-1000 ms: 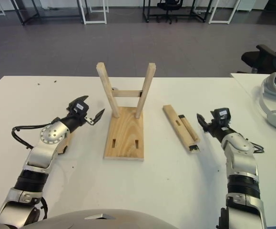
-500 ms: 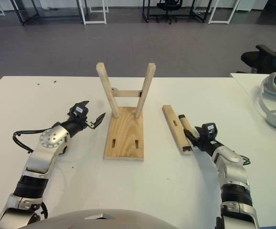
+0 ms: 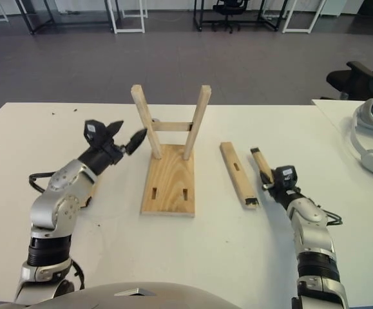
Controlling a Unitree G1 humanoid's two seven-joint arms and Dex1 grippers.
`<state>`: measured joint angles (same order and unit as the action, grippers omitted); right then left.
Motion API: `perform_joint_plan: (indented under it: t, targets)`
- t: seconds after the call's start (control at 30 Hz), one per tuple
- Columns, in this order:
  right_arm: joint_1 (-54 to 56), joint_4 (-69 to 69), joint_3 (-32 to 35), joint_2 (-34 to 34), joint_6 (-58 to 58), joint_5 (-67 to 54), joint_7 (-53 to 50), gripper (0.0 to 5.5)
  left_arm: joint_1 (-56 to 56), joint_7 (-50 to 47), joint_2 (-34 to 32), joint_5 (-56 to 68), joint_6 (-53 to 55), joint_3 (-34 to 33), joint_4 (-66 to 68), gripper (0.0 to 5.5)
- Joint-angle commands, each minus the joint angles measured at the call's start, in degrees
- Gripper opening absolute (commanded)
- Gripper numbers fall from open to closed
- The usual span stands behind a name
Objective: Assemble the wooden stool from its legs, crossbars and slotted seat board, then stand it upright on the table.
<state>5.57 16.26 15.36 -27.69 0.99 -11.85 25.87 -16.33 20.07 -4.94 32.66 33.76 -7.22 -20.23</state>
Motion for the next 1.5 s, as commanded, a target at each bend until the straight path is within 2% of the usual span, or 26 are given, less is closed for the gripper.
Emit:
perform_joint_plan:
  t: [0.03, 0.07, 0.13, 0.2, 0.57, 0.83, 0.9, 1.03, 1.07, 1.13, 1.2, 1.33, 1.5]
  targets:
    - [7.8, -28.3, -12.4, 4.8, -1.5, 0.9, 1.3, 1.30, -10.7, -7.6, 5.8, 23.8, 8.3, -6.5, -2.4, 4.59]
    - [8.8, -33.1, -16.0, 6.7, -0.6, 0.8, 1.3, 1.30, -12.7, -9.4, 6.7, 27.4, 8.9, -6.9, -1.7, 4.59]
    - [11.2, -39.1, -22.2, 8.9, 0.2, 2.4, 1.5, 1.30, -15.4, -11.6, 7.9, 31.9, 9.1, -7.1, -0.5, 4.25]
    - [13.6, -41.6, -24.7, 9.9, 1.6, 3.4, 1.4, 1.30, -16.1, -13.1, 8.2, 34.7, 9.1, -6.8, -0.3, 3.92]
    - [13.6, -39.9, -24.7, 8.0, 1.2, 8.4, 1.5, 1.30, -14.2, -16.6, 4.0, 39.9, 8.8, -5.7, -0.1, 2.04]
    - [13.2, -40.2, -24.8, 7.8, 1.1, 7.9, 1.6, 1.30, -12.5, -19.7, 4.1, 40.0, 8.3, -2.4, -2.8, 0.64]
    - [12.9, -40.5, -24.7, 7.8, 2.0, 7.4, 1.7, 1.30, -12.1, -19.9, 4.0, 39.6, 7.9, -2.0, -3.2, 0.59]
    - [11.3, -41.2, -24.3, 8.1, 4.8, 6.3, 1.3, 2.08, -8.5, -18.9, 0.6, 36.5, 7.1, -2.2, -5.1, 0.40]
    - [9.6, -41.4, -24.0, 7.7, 5.2, 6.2, 1.4, 2.32, -6.3, -17.5, -2.1, 34.2, 6.6, -3.2, -5.2, 0.40]
    - [5.9, -40.8, -21.7, 7.0, 6.3, 5.6, 0.7, 2.65, 0.1, -12.5, -11.6, 21.9, 3.0, -3.3, -3.1, 0.40]
    - [4.9, -39.5, -19.7, 7.2, 7.4, 4.2, 0.5, 3.03, 3.7, -9.5, -15.8, 13.1, -2.3, -4.0, 2.0, 0.40]
    - [2.3, -31.2, -19.9, 6.3, 2.4, 6.7, 1.7, 3.14, 4.0, -5.2, -15.1, 6.3, -12.5, -7.7, 16.9, 0.40]
    - [-2.3, -22.5, -20.2, 6.8, -3.5, 8.6, 1.0, 3.14, 4.2, -2.2, -14.1, 5.2, -17.0, -11.6, 27.4, 0.40]
